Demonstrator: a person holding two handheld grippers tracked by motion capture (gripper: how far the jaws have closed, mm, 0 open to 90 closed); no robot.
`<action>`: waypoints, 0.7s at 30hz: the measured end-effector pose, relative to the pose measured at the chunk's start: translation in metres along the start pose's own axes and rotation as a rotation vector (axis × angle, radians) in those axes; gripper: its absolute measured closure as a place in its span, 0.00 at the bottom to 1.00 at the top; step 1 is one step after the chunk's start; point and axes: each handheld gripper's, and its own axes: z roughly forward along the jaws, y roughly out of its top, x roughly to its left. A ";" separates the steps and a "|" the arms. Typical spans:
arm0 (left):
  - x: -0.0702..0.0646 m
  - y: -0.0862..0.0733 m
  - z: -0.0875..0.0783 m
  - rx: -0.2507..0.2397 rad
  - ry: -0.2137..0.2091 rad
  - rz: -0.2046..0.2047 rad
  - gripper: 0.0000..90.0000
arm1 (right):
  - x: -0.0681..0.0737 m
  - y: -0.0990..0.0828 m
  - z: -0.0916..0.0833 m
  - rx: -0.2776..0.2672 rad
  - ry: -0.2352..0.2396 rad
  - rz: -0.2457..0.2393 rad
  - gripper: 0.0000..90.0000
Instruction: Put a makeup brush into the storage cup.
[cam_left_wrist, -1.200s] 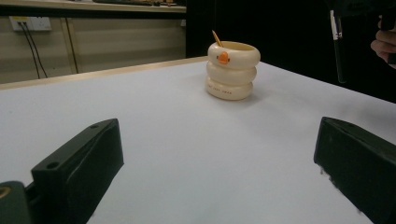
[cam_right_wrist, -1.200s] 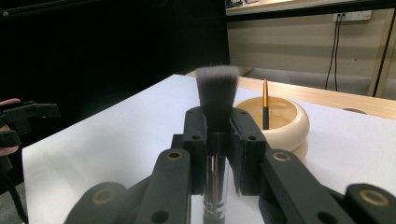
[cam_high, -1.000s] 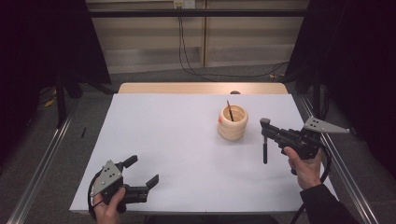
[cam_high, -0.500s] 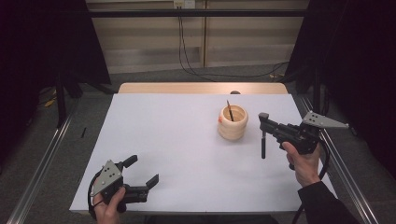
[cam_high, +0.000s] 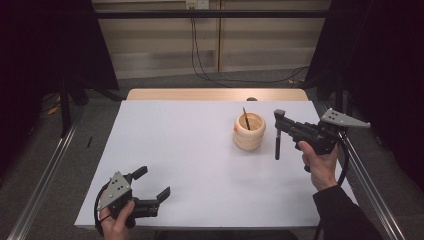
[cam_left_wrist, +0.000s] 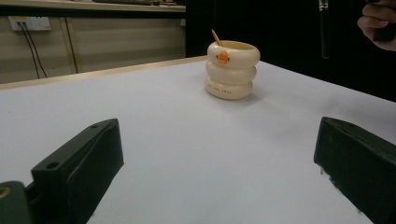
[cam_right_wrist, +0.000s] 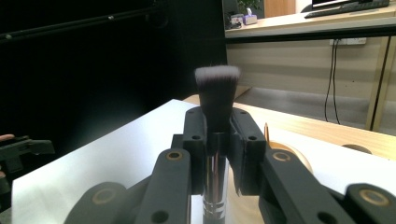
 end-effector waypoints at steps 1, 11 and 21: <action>0.000 0.000 0.000 0.001 -0.002 -0.002 0.01 | -0.001 0.000 0.002 -0.001 0.002 -0.002 0.87; 0.000 0.000 0.000 0.001 -0.002 -0.001 0.01 | -0.015 0.002 0.019 0.012 -0.033 0.021 0.87; 0.000 0.000 0.000 0.003 -0.002 0.002 0.01 | -0.024 0.005 0.034 0.024 -0.048 0.024 0.87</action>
